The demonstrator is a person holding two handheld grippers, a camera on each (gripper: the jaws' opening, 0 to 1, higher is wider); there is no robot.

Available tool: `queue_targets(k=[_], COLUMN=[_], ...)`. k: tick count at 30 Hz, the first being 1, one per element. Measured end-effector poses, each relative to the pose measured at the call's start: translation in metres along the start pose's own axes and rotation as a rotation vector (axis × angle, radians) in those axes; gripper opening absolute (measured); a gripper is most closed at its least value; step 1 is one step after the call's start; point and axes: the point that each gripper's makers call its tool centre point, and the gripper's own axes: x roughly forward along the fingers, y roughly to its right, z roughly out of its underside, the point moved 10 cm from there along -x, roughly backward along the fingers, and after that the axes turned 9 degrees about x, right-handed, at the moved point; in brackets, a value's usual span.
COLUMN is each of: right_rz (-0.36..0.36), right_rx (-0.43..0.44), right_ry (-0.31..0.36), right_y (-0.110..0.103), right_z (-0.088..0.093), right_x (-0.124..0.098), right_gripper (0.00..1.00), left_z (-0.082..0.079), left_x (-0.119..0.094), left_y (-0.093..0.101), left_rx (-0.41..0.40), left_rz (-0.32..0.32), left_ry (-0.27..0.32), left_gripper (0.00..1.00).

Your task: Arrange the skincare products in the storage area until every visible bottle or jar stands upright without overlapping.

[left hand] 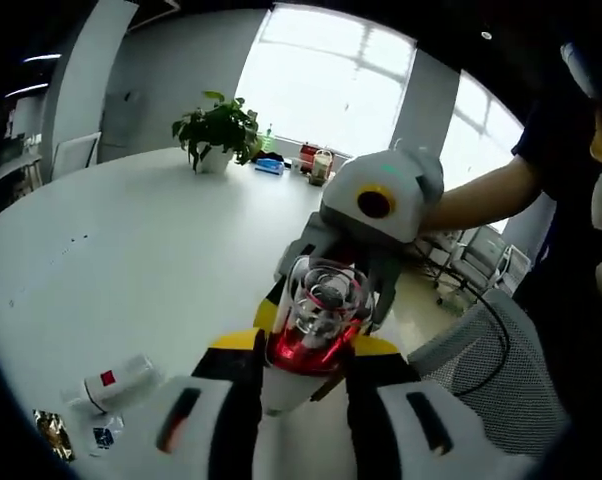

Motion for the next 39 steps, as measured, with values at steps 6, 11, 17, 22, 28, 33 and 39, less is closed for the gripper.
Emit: queue_targets(k=[6,11,17,22,28,33,39], right_rz=[0.007,0.011,0.013,0.012,0.016,0.027,0.059], right_rx=[-0.039,-0.024,-0.028,-0.027,-0.01,0.014,0.023], right_ry=[-0.045,-0.034,-0.041,-0.045,-0.043,-0.038,-0.047], right_y=[0.014,0.022,0.028,0.031,0.032,0.034,0.032], right_z=[0.0,0.001,0.0,0.0,0.002,0.003,0.004], right_x=[0.005,0.004,0.004,0.003,0.004,0.005,0.005], right_gripper=[0.29,0.29,0.29,0.29,0.29,0.3,0.35], left_z=[-0.004,-0.004,-0.006,-0.007,-0.007,-0.005,-0.004], left_x=[0.006,0.008,0.011,0.012,0.012,0.012,0.009], left_y=[-0.014,-0.022,-0.024,-0.026,-0.024,-0.023,-0.023], left_rx=[-0.005,-0.005,0.001,-0.003,-0.012,-0.029,-0.038], left_rz=[-0.018,-0.027,-0.034,-0.04,-0.047,-0.067,-0.08], left_ry=[0.018,0.031,0.043,0.046,0.052,0.063,0.052], left_gripper=[0.26,0.26,0.26,0.26,0.26,0.27,0.32])
